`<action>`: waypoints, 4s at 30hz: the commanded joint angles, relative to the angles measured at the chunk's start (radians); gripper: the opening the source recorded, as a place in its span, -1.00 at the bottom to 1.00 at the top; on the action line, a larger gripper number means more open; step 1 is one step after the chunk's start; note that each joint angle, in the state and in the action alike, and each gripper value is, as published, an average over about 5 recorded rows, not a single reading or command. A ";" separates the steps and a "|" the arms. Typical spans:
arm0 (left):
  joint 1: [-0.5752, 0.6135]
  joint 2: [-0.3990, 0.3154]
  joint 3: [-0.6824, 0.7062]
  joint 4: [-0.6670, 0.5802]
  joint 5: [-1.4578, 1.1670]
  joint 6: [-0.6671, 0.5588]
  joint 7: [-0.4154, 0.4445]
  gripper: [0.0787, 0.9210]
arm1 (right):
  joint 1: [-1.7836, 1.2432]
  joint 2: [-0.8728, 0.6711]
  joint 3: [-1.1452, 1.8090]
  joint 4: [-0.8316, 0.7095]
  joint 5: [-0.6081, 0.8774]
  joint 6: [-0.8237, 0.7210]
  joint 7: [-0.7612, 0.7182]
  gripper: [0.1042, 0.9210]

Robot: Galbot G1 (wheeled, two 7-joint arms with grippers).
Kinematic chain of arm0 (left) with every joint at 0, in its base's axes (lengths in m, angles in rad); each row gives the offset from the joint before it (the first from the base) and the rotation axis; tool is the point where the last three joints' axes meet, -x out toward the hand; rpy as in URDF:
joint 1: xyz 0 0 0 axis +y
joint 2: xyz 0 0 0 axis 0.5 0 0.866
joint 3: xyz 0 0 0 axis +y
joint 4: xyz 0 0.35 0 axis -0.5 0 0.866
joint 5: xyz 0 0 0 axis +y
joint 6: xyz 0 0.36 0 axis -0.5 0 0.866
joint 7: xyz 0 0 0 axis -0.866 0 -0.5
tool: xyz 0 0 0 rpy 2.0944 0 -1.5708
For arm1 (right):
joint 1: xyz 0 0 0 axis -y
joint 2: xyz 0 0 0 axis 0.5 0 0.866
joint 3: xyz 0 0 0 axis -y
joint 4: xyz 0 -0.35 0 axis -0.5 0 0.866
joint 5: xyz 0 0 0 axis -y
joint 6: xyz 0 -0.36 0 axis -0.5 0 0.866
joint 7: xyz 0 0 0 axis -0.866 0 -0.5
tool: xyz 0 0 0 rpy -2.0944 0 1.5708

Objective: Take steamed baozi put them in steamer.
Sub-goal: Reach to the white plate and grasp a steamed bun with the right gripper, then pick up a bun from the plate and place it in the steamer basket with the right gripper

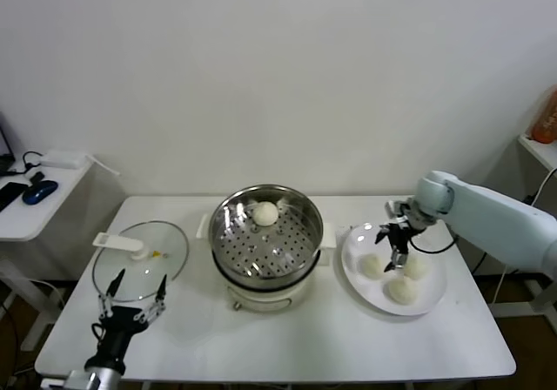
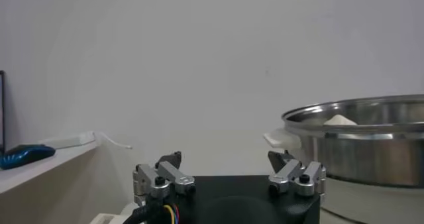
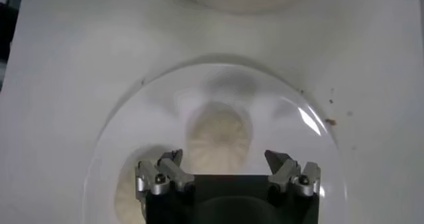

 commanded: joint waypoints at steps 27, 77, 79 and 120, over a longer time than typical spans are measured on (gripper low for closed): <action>0.012 -0.004 0.003 0.008 0.001 -0.001 -0.011 0.77 | -0.060 0.065 0.040 -0.084 -0.045 0.001 -0.013 0.51; 0.005 -0.016 0.007 -0.028 0.025 0.011 -0.027 0.77 | 0.658 0.404 -0.410 0.110 0.659 -0.087 -0.010 0.38; 0.009 -0.016 0.009 -0.032 0.032 0.010 -0.029 0.77 | 0.623 0.470 -0.391 0.072 0.656 -0.093 -0.005 0.39; 0.041 -0.007 -0.001 -0.046 0.023 0.009 -0.040 0.77 | 0.318 0.726 -0.317 -0.194 0.505 -0.085 0.000 0.39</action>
